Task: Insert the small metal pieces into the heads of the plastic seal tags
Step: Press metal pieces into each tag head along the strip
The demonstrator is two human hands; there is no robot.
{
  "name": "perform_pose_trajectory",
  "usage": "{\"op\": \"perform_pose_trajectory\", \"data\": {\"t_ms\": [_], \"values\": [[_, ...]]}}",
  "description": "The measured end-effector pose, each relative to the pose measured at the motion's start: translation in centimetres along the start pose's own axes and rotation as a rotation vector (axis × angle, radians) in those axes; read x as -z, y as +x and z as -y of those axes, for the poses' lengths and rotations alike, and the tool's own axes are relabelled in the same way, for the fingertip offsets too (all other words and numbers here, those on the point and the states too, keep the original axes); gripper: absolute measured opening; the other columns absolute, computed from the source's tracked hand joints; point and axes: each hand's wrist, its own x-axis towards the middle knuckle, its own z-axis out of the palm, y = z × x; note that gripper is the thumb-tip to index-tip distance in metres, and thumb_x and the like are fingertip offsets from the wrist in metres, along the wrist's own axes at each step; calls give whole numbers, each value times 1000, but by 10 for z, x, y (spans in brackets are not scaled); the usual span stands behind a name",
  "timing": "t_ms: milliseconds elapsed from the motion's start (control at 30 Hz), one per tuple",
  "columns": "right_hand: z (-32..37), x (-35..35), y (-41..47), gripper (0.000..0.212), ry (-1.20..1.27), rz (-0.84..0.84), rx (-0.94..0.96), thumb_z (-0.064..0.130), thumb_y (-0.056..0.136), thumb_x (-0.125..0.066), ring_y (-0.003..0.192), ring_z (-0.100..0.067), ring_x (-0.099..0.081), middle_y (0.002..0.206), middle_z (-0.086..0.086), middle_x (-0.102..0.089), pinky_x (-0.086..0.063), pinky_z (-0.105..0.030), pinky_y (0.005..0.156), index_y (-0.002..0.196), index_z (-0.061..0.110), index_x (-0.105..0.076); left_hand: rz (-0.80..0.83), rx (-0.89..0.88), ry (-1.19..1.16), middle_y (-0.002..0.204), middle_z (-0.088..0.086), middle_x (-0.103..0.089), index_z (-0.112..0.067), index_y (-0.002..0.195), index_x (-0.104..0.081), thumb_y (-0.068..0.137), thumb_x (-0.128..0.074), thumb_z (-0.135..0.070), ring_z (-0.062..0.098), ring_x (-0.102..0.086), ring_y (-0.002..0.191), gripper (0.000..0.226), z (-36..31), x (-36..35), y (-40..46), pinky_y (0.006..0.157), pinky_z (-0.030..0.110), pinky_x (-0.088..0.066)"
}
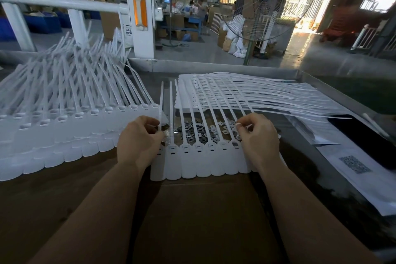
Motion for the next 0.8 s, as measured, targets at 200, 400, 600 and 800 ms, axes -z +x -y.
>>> {"op": "perform_pose_trajectory", "data": {"t_ms": [200, 400, 600, 800], "values": [[0, 1, -4, 6, 74, -43, 37, 12, 91, -55, 79, -15, -57, 81, 3, -59, -46, -29, 69, 91, 13, -61, -5, 7, -6, 88, -7, -56, -19, 109, -62, 84, -65, -17, 11, -53, 83, 25, 1, 0, 0, 71, 25, -42], [0, 9, -2, 9, 259, 34, -63, 11, 84, -64, 76, -4, -61, 78, 6, -66, -48, -15, 69, 89, 14, -72, -3, 5, -2, 89, -7, -56, -18, 110, -62, 84, -65, -17, 11, -53, 83, 26, 0, 1, -2, 71, 26, -43], [-2, 21, 2, 11, 350, 98, -161, 8, 85, -65, 71, -9, -65, 79, 2, -67, -51, -18, 64, 89, 18, -68, 1, 8, -4, 96, -2, -62, -18, 111, -62, 84, -65, -18, 11, -53, 85, 27, 0, 0, -1, 73, 27, -44], [1, 30, 1, 11, 291, 279, -121, 6, 80, -69, 65, -7, -67, 74, 1, -70, -53, -16, 60, 81, 16, -69, 1, 4, -5, 96, -3, -62, -19, 110, -61, 84, -65, -19, 11, -53, 86, 26, 1, 0, -1, 74, 28, -45]]}}
